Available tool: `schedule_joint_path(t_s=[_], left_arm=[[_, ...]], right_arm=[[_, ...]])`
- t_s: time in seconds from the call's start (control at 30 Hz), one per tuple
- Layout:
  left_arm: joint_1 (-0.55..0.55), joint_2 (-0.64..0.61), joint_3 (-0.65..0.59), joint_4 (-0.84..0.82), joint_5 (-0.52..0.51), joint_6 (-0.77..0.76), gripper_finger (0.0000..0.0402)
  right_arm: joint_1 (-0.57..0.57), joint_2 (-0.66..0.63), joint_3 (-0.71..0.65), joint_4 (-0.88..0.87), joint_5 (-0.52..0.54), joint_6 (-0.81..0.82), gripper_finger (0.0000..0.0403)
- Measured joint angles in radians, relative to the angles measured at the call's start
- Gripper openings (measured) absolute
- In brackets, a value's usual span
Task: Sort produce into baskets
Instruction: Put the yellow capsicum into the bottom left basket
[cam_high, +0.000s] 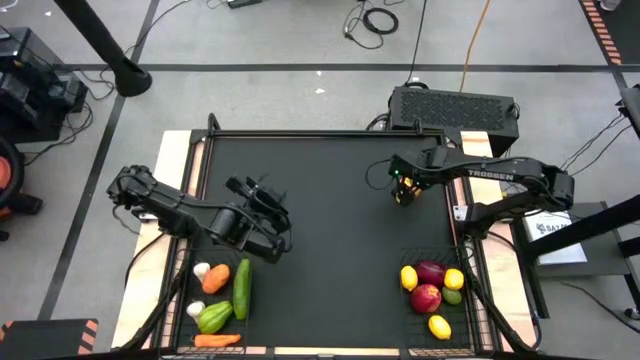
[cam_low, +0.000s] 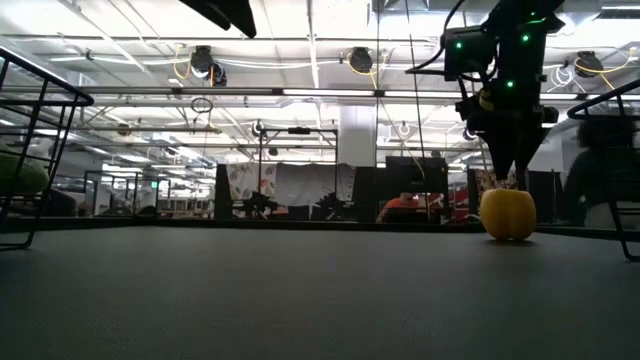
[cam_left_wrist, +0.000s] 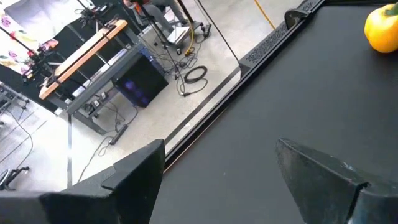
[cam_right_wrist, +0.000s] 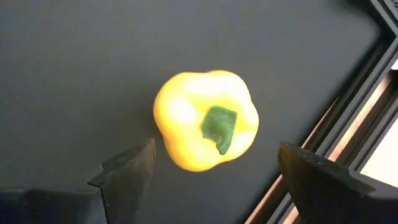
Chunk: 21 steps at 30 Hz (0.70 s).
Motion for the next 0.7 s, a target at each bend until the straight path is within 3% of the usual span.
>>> schedule_joint_path(t_s=[0.7], left_arm=[[-0.001,0.0,0.0,-0.001,0.0,0.0,0.0312]], right_arm=[[-0.052,0.001,-0.095,0.087,0.02,-0.034,0.031]])
